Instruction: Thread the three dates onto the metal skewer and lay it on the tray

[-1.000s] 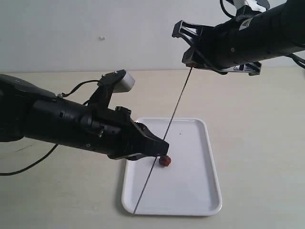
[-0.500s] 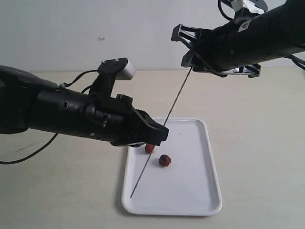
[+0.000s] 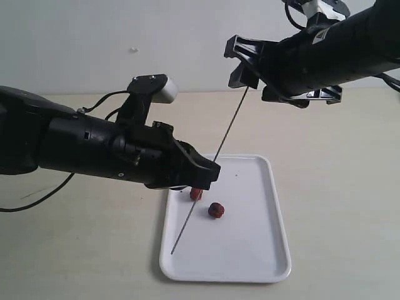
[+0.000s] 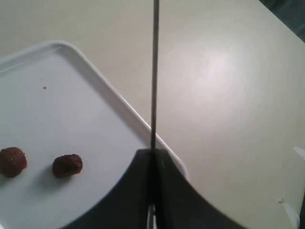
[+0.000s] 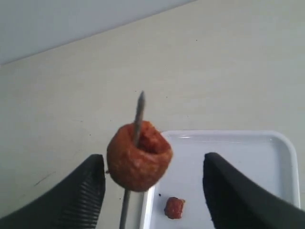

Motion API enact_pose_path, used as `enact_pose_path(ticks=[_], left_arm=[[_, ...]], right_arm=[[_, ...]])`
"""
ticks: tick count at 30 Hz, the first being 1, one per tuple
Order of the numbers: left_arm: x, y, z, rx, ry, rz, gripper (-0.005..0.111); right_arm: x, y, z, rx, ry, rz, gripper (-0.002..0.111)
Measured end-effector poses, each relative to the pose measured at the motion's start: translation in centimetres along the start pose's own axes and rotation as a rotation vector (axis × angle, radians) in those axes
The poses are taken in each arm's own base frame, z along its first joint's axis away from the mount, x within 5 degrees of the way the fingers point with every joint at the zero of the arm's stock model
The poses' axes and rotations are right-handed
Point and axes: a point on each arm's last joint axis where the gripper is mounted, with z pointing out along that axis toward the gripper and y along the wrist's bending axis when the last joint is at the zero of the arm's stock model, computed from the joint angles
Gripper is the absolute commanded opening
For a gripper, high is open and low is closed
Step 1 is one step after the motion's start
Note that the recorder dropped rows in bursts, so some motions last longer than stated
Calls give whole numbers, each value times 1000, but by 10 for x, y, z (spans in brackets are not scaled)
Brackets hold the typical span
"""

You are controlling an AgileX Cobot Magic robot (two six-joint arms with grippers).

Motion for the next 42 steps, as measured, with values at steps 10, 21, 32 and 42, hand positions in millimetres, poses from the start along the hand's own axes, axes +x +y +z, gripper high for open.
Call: enact_pose_path(ticks=[10, 21, 32, 42], left_arm=[[-1, 1, 0, -15, -14, 59, 0], [-3, -3, 0, 31, -36, 152, 0], [-4, -5, 0, 48, -53, 182, 0], [-5, -7, 0, 76, -63, 169, 0]], right_arm=[[-11, 13, -40, -63, -94, -38, 67], [-20, 21, -83, -85, -209, -134, 67], [-20, 8, -84, 55, -209, -177, 57], [-17, 4, -59, 74, -160, -112, 48]])
